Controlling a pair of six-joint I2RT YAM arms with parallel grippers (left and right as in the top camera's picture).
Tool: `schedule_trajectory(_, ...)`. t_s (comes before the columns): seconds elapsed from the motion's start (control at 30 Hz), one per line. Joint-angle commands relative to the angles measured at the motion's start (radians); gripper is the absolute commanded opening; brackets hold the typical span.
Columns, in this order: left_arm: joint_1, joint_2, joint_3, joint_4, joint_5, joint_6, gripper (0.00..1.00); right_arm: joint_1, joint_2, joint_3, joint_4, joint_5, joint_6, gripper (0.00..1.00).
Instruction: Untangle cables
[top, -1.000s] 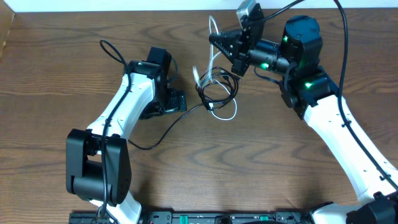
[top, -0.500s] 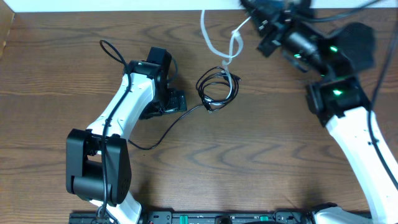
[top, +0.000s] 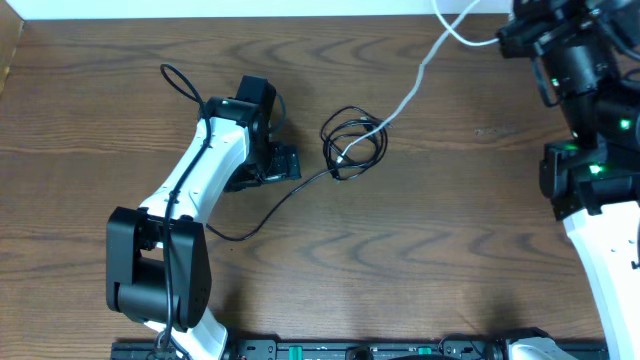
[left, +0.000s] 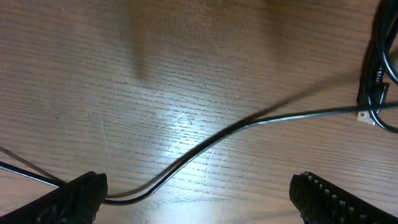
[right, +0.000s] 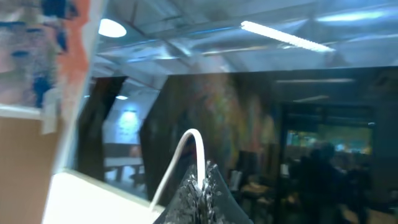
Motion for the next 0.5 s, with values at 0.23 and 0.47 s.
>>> schedule_trajectory(0.23, 0.002, 0.009, 0.018, -0.006, -0.006, -0.002, 0.97, -0.098, -0.013, 0.007, 0.123, 0.228, -0.010, 0.01)
schedule_trajectory(0.47, 0.002, 0.009, 0.018, -0.006, -0.006, -0.002, 0.98, -0.089, -0.007, 0.007, 0.109, 0.162, -0.062, 0.01)
